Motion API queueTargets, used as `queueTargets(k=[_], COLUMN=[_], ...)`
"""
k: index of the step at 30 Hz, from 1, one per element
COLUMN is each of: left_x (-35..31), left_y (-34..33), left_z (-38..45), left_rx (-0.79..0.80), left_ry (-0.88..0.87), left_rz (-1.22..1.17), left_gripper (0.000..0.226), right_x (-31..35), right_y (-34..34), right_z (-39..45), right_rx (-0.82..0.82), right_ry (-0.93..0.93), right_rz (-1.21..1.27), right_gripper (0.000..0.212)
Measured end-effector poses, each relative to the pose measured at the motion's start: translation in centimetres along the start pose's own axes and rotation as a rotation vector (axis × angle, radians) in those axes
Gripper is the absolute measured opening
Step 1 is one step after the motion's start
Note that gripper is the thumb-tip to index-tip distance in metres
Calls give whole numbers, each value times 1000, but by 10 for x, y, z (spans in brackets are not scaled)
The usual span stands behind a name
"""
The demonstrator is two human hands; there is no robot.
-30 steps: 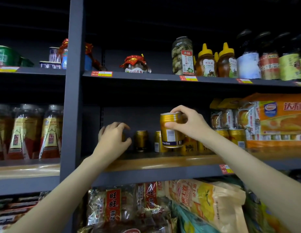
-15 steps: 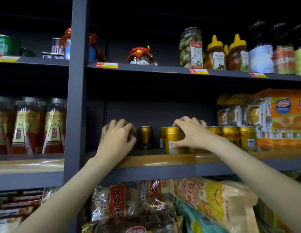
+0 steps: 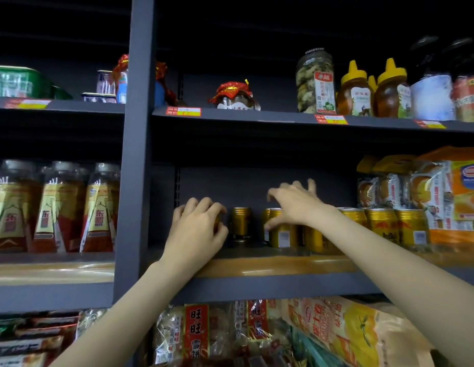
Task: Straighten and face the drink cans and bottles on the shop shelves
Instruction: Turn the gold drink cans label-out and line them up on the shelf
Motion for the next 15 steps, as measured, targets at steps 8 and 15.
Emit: queueTargets(k=[8,15], left_x=[3,4], left_y=[-2,-7], left_z=[-1,0], left_rx=[-74,-100], left_ry=[-38,-45], left_rz=[-56,13], left_gripper=[31,42], right_x=[46,57], right_y=[-47,-71], right_z=[91,113], right_rx=[444,563], right_ry=[140,155], right_rz=[143,-69], right_gripper=[102,77])
Point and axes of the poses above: each hand's wrist, its own z-axis towards the middle knuckle, its own y-axis out of the back of the hand, x = y × z, the point moved 10 cm from there along z, towards the middle knuckle, and after that the axes turned 5 degrees about x, right-handed, at the moved point
